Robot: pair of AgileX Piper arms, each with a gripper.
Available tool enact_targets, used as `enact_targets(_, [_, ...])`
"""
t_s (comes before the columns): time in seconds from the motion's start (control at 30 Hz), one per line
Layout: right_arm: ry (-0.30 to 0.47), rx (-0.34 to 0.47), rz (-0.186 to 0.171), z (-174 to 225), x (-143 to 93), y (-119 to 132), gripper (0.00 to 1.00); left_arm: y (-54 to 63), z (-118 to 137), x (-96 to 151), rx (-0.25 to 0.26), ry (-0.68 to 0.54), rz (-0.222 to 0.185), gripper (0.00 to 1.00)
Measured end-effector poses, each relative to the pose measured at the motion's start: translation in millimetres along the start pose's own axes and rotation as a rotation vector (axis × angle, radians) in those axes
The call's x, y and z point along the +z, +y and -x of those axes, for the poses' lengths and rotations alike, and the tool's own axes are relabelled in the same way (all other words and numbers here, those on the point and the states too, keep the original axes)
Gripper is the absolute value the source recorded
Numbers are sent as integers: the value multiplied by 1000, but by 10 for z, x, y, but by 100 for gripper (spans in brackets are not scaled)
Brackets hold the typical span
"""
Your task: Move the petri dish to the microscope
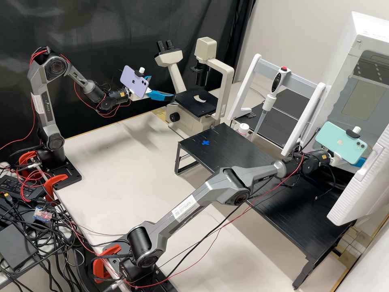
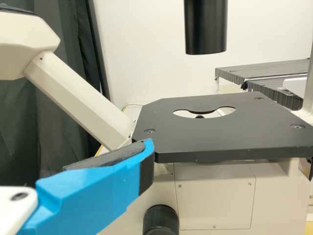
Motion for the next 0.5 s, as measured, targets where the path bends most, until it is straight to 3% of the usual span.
enact_targets(0.2, [-10, -41, -21, -83, -2, 8, 100, 0, 0, 0, 0, 0, 0, 100])
enact_targets(0.27, [0, -52, -8, -86, -7, 8, 100, 0, 0, 0, 0, 0, 0, 100])
enact_targets(0.3, [2, -60, -6, -89, 6, 1, 0, 0, 0, 0, 0, 0, 0, 100])
enact_targets(0.5, [17, -87, -10, -94, 10, -42, 0, 0, 0, 0, 0, 0, 0, 100])
